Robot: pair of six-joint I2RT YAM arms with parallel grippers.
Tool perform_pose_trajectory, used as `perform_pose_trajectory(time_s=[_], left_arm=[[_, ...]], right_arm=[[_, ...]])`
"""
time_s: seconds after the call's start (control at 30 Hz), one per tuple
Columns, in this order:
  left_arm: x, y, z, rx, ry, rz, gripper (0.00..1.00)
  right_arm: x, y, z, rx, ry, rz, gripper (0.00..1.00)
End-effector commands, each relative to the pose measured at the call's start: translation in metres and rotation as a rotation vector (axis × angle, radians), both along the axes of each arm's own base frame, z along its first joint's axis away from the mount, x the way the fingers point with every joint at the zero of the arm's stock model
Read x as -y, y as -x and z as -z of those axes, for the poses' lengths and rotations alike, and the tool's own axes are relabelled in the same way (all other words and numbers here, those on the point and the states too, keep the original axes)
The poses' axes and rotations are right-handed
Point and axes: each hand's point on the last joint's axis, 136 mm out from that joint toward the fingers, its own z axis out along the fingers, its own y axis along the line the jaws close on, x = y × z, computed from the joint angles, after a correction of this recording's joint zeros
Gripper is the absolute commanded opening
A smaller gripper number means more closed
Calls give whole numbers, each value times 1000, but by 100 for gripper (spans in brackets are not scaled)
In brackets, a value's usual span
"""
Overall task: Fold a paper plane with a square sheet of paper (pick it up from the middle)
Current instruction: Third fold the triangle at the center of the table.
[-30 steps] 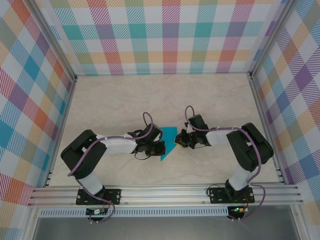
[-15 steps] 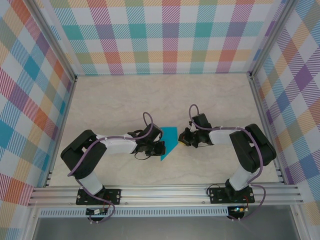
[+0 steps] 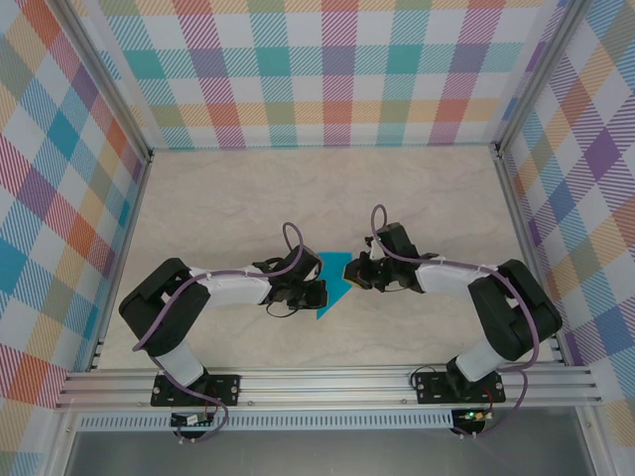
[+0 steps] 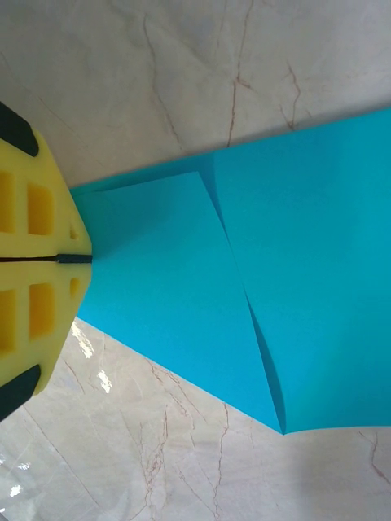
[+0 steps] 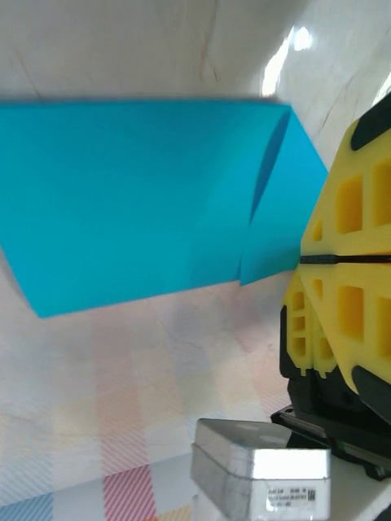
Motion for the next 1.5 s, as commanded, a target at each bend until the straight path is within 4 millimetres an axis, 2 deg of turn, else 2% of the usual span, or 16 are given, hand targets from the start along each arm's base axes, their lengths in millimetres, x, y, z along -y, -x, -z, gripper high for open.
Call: perform_pose_trajectory(time_s=[0.0, 0.17, 0.3, 0.43, 0.57, 0.67, 0.77, 1.0, 1.1, 1.47], left_arm=[[-30, 21, 25, -70, -148, 6, 7], [-29, 20, 23, -67, -141, 6, 7], [-23, 18, 11, -59, -97, 1, 9], [-15, 13, -14, -44, -37, -7, 11], [1, 12, -44, -37, 101, -23, 18], [11, 16, -52, -64, 174, -20, 19], [11, 20, -43, -90, 181, -21, 19], [10, 28, -10, -168, 151, -24, 18], [7, 34, -3, -191, 142, -23, 18], [-30, 60, 13, -231, 22, -22, 18]], right_arm=[[-18, 9, 7, -37, -42, -48, 8], [-20, 12, 35, -88, 7, -47, 5], [-16, 15, 50, -112, 42, -44, 3], [-6, 18, 58, -120, 98, -32, 3], [-4, 20, 59, -121, 108, -31, 3], [-4, 19, 59, -121, 111, -30, 3], [-5, 18, 59, -122, 108, -30, 2], [-4, 19, 61, -123, 119, -32, 2], [-2, 20, 62, -127, 125, -30, 2], [2, 22, 65, -128, 146, -28, 2]])
